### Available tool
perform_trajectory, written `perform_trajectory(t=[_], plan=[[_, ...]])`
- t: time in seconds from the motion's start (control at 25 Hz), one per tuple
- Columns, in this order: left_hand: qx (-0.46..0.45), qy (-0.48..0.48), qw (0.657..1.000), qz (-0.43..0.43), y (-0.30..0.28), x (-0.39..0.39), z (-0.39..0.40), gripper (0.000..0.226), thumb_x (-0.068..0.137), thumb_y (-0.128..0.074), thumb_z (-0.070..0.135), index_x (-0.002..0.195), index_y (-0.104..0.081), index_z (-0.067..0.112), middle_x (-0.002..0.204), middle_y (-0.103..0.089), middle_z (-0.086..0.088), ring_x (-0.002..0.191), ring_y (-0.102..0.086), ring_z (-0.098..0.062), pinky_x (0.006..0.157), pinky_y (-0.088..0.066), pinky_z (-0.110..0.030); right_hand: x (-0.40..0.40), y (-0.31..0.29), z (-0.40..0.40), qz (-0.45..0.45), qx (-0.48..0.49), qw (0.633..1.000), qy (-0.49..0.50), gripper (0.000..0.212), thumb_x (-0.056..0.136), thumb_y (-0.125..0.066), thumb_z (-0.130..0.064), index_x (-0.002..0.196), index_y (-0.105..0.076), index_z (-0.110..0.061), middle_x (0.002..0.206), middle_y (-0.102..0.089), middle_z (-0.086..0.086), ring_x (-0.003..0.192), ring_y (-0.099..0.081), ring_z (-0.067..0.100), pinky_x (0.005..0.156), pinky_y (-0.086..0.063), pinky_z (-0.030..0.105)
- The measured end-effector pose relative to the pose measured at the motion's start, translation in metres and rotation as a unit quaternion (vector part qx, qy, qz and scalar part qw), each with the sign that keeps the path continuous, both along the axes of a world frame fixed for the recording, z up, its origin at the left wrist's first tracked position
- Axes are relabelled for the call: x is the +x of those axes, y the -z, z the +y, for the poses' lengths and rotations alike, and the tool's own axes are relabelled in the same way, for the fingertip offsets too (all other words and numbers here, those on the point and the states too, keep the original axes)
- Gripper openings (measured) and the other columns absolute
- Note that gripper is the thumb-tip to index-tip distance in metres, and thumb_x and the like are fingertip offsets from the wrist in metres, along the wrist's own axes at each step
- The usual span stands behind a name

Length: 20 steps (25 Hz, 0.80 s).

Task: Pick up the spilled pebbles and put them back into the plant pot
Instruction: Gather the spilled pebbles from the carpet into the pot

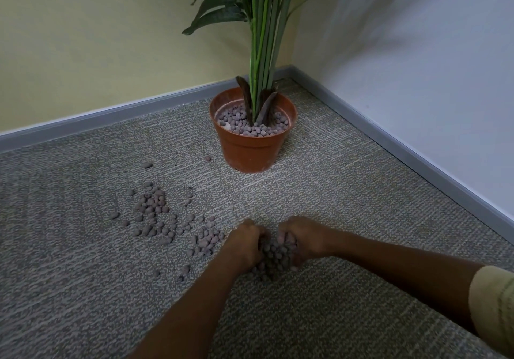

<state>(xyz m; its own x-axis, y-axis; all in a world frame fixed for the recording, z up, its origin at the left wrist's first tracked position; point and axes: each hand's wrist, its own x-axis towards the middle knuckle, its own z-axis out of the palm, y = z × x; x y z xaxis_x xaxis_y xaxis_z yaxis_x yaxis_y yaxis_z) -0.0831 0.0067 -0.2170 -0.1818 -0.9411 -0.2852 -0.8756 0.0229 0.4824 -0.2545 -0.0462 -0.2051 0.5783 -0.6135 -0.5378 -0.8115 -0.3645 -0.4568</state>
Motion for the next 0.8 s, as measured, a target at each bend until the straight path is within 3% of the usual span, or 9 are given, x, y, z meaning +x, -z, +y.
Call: perform_trajectory(t=[0.08, 0.12, 0.16, 0.24, 0.36, 0.52, 0.64, 0.8], plan=[[-0.006, 0.005, 0.999, -0.035, -0.001, -0.004, 0.000, 0.031, 0.084, -0.052, 0.012, 0.113, -0.061, 0.018, 0.120, -0.053, -0.012, 0.110, -0.056, -0.029, 0.089, -0.046, -0.032, 0.004, 0.005, 0.003, 0.010, -0.070, 0.997, -0.031, 0.042, 0.054, -0.084, -0.010, 0.090, -0.063, -0.019, 0.081, -0.054, -0.004, 0.078, -0.047, 0.009, 0.065, -0.037, 0.020], [-0.013, 0.003, 0.999, -0.047, -0.001, -0.005, 0.000, 0.029, 0.085, -0.052, 0.012, 0.112, -0.061, 0.017, 0.120, -0.053, -0.012, 0.110, -0.056, -0.030, 0.090, -0.046, -0.033, 0.005, 0.006, 0.004, -0.003, -0.074, 0.997, -0.019, 0.034, 0.058, -0.081, -0.006, 0.086, -0.065, -0.018, 0.081, -0.061, 0.000, 0.074, -0.054, 0.013, 0.061, -0.037, 0.017], [-0.020, 0.002, 0.998, -0.054, -0.001, -0.006, 0.001, 0.027, 0.086, -0.052, 0.012, 0.110, -0.062, 0.016, 0.119, -0.054, -0.012, 0.110, -0.056, -0.030, 0.090, -0.046, -0.033, 0.005, 0.007, 0.003, -0.019, -0.062, 0.998, 0.002, 0.025, 0.063, -0.077, -0.002, 0.083, -0.067, -0.015, 0.080, -0.069, 0.007, 0.066, -0.062, 0.016, 0.055, -0.040, 0.015], [-0.031, -0.001, 0.998, -0.055, -0.001, -0.007, 0.002, 0.024, 0.086, -0.051, 0.012, 0.107, -0.062, 0.015, 0.118, -0.055, -0.012, 0.110, -0.057, -0.030, 0.090, -0.046, -0.033, 0.005, 0.008, 0.001, -0.038, -0.042, 0.998, 0.028, 0.014, 0.071, -0.069, 0.002, 0.081, -0.069, -0.008, 0.078, -0.074, 0.015, 0.046, -0.061, 0.008, 0.046, -0.042, 0.008], [-0.034, -0.031, 0.999, -0.009, -0.001, -0.003, 0.000, 0.019, 0.081, -0.054, 0.011, 0.096, -0.066, 0.014, 0.110, -0.060, -0.011, 0.103, -0.060, -0.027, 0.084, -0.046, -0.030, 0.007, 0.006, -0.001, -0.045, -0.043, 0.997, 0.045, 0.013, 0.070, -0.072, -0.001, 0.080, -0.071, -0.008, 0.068, -0.069, 0.007, 0.047, -0.057, 0.000, 0.046, -0.039, 0.002], [-0.029, -0.097, 0.992, 0.078, 0.004, 0.007, -0.004, 0.013, 0.074, -0.062, 0.009, 0.082, -0.070, 0.017, 0.090, -0.071, -0.007, 0.084, -0.066, -0.021, 0.075, -0.050, -0.026, 0.015, -0.039, -0.018, -0.141, -0.025, 0.983, 0.119, 0.009, 0.075, -0.072, -0.001, 0.083, -0.070, -0.006, 0.067, -0.066, -0.003, 0.054, -0.063, 0.005, 0.050, -0.048, 0.012], [-0.018, -0.140, 0.980, 0.139, 0.007, 0.011, -0.005, 0.015, 0.073, -0.066, 0.006, 0.074, -0.068, 0.021, 0.074, -0.067, 0.002, 0.073, -0.063, -0.013, 0.067, -0.044, -0.017, 0.030, -0.092, -0.053, -0.255, -0.076, 0.950, 0.162, 0.012, 0.079, -0.068, -0.005, 0.091, -0.067, -0.004, 0.082, -0.070, 0.005, 0.064, -0.068, 0.011, 0.058, -0.054, 0.016], [-0.024, -0.171, 0.963, 0.206, 0.001, 0.013, -0.006, 0.022, 0.073, -0.068, 0.003, 0.066, -0.064, 0.023, 0.069, -0.065, -0.002, 0.065, -0.058, -0.013, 0.068, -0.052, -0.029, 0.062, -0.124, -0.095, -0.307, -0.168, 0.914, 0.203, 0.017, 0.079, -0.070, -0.001, 0.095, -0.068, -0.003, 0.084, -0.069, 0.009, 0.069, -0.068, 0.018, 0.062, -0.060, 0.025]])
